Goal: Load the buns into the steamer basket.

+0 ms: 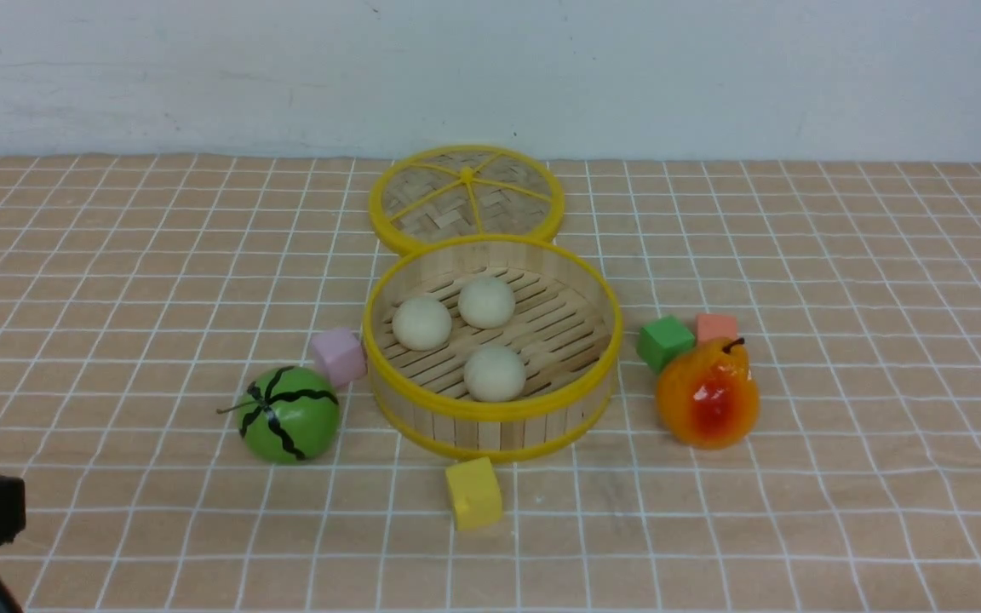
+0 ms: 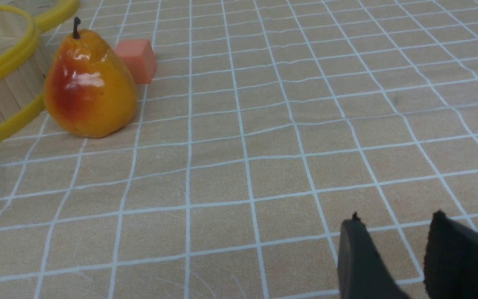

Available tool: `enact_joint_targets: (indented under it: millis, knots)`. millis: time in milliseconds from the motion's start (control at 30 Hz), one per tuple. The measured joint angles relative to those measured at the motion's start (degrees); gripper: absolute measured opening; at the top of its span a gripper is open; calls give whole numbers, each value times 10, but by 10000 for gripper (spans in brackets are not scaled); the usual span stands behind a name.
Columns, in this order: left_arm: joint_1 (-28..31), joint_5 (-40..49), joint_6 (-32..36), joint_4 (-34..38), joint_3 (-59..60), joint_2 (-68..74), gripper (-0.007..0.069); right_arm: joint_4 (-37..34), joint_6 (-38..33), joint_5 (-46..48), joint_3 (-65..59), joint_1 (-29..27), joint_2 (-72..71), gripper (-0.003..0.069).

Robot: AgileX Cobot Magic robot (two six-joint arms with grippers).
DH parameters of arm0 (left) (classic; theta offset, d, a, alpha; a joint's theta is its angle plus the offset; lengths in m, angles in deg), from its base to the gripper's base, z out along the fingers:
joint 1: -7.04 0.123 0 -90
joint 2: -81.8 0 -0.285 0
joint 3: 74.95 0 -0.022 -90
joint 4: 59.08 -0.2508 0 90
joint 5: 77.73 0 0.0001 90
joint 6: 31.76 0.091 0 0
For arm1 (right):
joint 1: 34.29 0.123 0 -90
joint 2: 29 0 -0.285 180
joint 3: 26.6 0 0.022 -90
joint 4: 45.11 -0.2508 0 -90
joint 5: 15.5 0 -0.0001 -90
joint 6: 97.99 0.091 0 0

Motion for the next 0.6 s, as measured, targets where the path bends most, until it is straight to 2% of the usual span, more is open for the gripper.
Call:
enact_joint_targets:
  millis: [267,433,500,600]
  knots:
    - [0,-123,-24,-50,2,-2,-13,0,0,0,0,0,0,241]
    - [0,-168,-103,-111,18,-2,-13,0,0,0,0,0,0,241]
    - [0,-176,-165,-147,49,-11,-13,0,0,0,0,0,0,241]
    - [7,-185,-213,-177,97,-49,-13,0,0,0,0,0,0,241]
